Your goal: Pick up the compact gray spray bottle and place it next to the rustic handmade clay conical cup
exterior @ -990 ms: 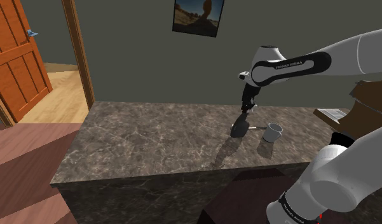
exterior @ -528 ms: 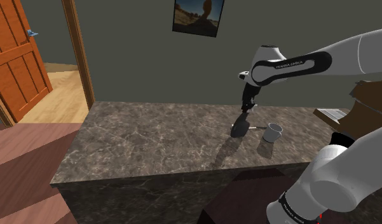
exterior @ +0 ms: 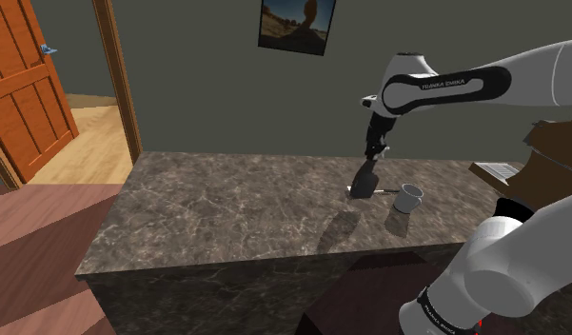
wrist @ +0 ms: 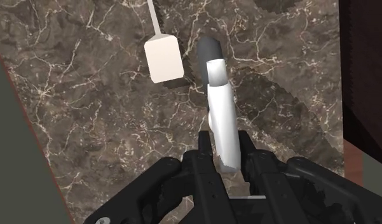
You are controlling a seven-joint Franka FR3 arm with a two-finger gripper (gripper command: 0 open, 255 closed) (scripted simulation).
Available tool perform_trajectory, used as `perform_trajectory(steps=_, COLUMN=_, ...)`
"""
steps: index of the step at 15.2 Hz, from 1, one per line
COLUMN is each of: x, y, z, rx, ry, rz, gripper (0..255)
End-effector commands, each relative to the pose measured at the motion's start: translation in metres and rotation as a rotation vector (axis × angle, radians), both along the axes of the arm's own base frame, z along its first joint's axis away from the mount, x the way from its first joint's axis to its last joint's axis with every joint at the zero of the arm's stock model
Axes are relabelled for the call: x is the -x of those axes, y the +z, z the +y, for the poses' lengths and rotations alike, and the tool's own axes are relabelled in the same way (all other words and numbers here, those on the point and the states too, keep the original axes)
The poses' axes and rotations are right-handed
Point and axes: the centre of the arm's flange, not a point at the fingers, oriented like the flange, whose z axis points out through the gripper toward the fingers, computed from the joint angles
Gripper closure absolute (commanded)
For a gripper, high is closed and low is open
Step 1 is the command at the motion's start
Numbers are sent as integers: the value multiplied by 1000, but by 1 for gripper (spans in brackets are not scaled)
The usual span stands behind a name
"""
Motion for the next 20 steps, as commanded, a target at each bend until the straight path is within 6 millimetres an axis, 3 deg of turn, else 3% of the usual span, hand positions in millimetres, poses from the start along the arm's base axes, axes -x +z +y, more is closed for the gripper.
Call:
perform_trajectory(steps=1, x=0, y=11, z=0, rx=0, ry=0, rz=0, gripper=255)
perform_trajectory(steps=20, x=0, y=111, z=0, rx=0, ry=0, rz=0, gripper=255)
